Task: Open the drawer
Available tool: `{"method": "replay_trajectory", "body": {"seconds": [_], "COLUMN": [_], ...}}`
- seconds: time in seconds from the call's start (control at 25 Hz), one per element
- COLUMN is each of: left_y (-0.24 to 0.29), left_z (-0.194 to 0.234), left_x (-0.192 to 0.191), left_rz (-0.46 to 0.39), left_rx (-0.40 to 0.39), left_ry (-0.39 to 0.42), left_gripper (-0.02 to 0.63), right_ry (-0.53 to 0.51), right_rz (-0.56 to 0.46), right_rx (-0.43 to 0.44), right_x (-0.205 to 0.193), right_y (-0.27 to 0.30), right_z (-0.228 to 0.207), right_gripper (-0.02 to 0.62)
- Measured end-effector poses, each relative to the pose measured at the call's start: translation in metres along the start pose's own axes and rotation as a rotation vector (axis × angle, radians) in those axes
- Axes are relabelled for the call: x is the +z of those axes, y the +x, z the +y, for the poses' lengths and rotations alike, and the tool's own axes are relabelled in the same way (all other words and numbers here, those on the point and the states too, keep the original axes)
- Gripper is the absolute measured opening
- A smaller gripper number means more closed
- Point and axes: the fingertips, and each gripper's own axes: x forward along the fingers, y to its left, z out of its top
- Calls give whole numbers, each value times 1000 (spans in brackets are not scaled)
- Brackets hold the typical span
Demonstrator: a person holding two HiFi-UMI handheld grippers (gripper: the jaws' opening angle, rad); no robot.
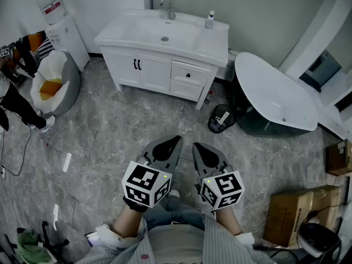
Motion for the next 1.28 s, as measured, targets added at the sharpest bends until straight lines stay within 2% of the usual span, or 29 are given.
{"method": "replay_trajectory", "body": {"seconds": [0.44, 0.8, 1.0, 1.28], "left_y": [6, 16, 35, 77], "left_z": [-13, -19, 5, 68], "left_x": [1, -2, 2, 24], "left_rz": [-30, -33, -31, -19], "left_rx": [36, 37, 50, 33], "left_ry": [0, 4, -6, -6], "left_gripper": [17, 17, 17, 17], "right_ry": [13, 22, 40, 64], "right_rz": [-22, -19, -8, 12], "right_rx": [20, 17, 18, -7], "right_x": [0, -8, -6, 7], "right_y": [-14, -20, 3, 69], "right_z": [-13, -26, -40, -62], "right_gripper": [6, 6, 7, 8]}}
